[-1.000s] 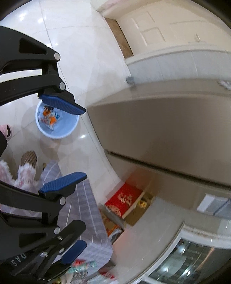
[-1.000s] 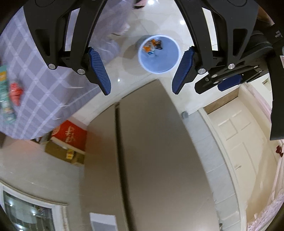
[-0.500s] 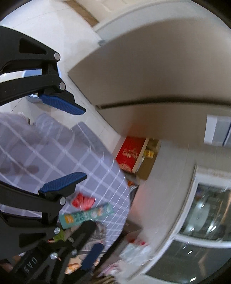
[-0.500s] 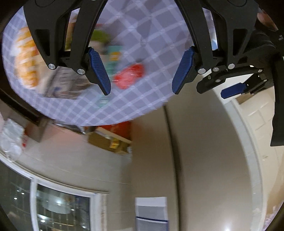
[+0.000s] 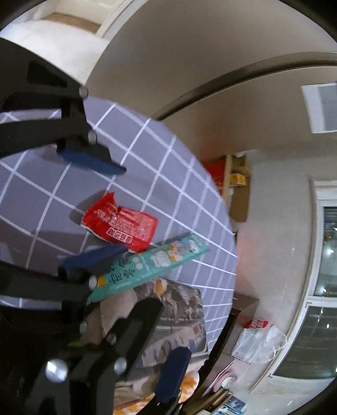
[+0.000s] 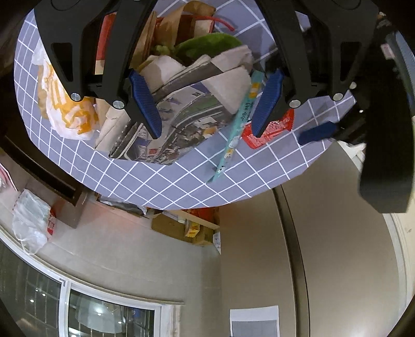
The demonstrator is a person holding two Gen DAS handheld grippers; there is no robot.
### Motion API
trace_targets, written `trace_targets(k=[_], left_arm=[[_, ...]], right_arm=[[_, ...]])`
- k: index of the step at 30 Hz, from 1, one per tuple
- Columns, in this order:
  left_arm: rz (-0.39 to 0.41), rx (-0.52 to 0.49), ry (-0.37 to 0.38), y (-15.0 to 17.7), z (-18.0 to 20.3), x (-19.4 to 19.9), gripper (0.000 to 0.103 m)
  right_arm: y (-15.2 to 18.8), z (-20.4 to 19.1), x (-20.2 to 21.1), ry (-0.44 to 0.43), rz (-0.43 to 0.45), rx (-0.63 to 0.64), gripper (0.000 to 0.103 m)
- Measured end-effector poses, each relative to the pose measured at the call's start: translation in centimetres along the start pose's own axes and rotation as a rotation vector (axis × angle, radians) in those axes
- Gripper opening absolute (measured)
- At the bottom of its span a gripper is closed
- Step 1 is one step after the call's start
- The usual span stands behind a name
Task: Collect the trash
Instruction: 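Grasp the red snack wrapper with the left tool while the right tool grasps the teal stick packet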
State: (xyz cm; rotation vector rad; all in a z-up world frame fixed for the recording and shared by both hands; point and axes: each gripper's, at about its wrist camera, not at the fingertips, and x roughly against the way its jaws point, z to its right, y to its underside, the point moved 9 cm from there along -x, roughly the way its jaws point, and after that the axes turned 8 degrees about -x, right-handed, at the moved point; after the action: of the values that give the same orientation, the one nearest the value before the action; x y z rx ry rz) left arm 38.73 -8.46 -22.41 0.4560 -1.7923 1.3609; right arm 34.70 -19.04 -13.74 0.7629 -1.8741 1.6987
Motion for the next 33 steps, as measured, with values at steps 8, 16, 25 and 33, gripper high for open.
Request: trace_targets(k=[8,16,25,33], left_arm=[[0.022,0.055,0.013,0.0,-1.9,0.3,0.024],[0.049,0.144,-0.116,1.0,-6.5,2.0,0.023],[0.054,0.169,-0.089,1.4,-7.2,2.5,0.023],[0.061,0.19,-0.111,1.9,-8.8,2.9,0.023]], right_arm=[[0.0,-1.0,-0.9,-0.014,-0.036,0.007,0.071],[0.3,-2.2,-3.4,0.011,-0.115,0.013,0.071],[1.5,-4.9,-5.1,0.078,-0.166,0.138,0.058],[1.2,-5.5,-7.1,0.048,-0.23,0.101,0.057]])
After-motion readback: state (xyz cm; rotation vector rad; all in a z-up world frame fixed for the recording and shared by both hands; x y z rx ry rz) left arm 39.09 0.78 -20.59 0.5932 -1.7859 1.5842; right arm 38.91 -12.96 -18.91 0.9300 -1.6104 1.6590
